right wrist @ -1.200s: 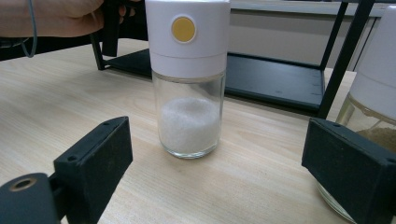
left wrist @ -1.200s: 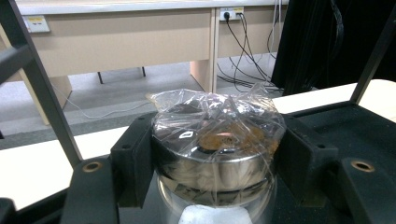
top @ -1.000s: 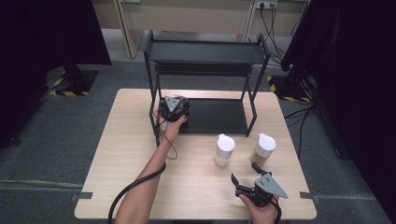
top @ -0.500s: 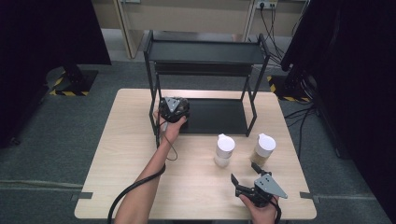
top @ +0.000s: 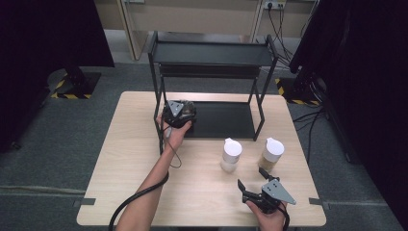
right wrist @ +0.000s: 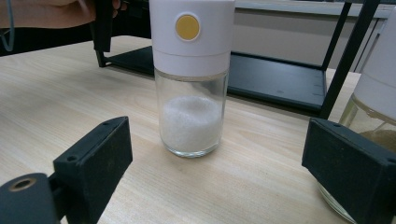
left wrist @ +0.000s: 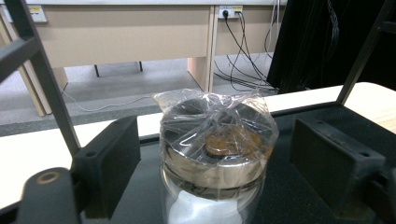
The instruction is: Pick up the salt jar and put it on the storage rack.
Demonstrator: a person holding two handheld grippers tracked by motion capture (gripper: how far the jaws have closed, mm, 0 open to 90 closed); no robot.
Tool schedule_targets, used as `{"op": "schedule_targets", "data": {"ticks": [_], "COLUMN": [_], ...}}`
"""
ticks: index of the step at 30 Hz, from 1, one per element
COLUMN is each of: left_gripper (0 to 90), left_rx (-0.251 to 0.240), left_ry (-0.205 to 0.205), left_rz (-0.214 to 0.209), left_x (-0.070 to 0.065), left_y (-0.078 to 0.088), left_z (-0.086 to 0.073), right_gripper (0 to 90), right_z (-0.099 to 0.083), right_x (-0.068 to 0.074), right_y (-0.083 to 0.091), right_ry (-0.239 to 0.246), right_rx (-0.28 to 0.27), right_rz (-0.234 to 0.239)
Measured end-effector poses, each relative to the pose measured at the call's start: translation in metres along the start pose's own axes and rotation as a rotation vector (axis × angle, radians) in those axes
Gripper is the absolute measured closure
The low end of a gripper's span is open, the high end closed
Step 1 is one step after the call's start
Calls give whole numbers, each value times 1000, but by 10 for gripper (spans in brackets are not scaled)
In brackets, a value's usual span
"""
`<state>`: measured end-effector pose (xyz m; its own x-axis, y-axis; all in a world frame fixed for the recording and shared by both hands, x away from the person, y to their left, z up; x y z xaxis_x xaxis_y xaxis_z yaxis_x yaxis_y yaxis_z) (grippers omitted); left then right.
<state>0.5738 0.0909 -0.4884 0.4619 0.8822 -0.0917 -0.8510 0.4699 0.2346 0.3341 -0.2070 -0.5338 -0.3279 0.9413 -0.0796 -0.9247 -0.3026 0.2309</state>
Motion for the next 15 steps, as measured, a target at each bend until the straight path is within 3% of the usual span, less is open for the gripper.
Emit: {"op": "schedule_targets", "data": {"ticks": [15], "left_gripper": [113], "left_rx": [-33], "left_ry": [-29], "left_rz": [-30], "left_x": [-11], "left_y": [25], "left_z": [6], "right_gripper": [86], "right_z": [0], "right_x": [1], "right_y": [0], "right_ry": [11], "right_rx": [2], "right_rz": [-3]}}
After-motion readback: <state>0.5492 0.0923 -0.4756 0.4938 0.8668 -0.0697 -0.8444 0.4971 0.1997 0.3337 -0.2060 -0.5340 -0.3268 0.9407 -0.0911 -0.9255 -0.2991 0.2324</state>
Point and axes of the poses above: each handheld gripper's, and its own axes: y roughly backward along the jaws, z roughly out of its top, x roughly to its left, the point moved 4 cm from there along -y, roughly forward along the jaws, and after that the axes turned 11 degrees about -z, right-handed, at the moved point
